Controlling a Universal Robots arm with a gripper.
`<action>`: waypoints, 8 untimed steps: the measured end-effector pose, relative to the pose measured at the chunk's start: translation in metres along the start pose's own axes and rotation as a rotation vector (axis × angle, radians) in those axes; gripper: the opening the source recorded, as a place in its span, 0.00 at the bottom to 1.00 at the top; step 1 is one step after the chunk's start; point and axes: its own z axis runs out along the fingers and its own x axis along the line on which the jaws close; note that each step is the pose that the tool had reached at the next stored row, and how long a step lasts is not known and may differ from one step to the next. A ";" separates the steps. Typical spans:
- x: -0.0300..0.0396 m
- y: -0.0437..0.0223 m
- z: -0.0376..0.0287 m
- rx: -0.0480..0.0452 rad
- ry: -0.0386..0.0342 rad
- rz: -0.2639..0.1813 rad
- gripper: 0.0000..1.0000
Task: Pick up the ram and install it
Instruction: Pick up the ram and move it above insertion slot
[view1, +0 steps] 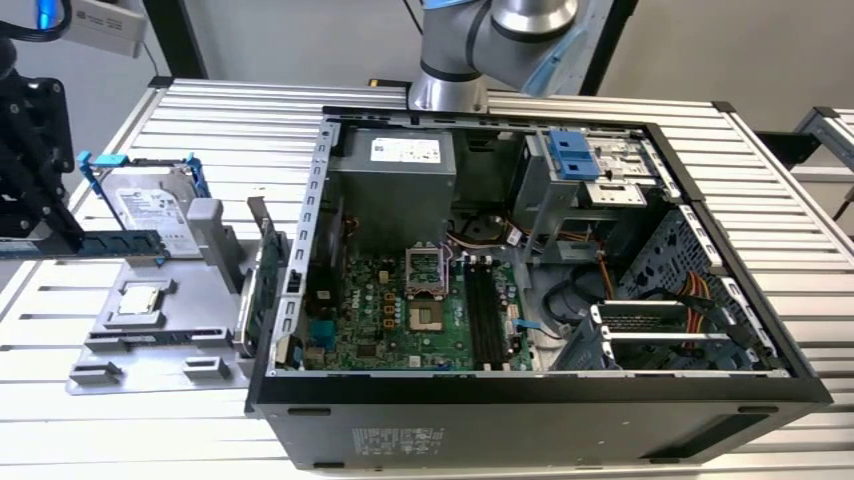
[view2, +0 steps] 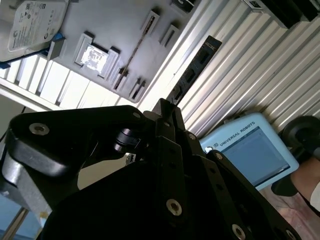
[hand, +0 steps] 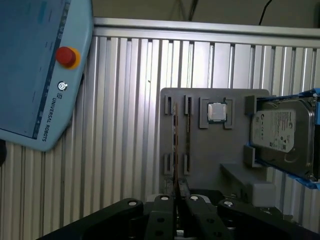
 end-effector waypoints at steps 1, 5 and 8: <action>0.0001 -0.0016 0.0000 -0.0001 0.0000 -0.001 0.00; 0.0003 -0.0078 -0.0002 0.0000 0.0001 -0.005 0.00; 0.0005 -0.0124 -0.0003 -0.0001 0.0003 -0.009 0.00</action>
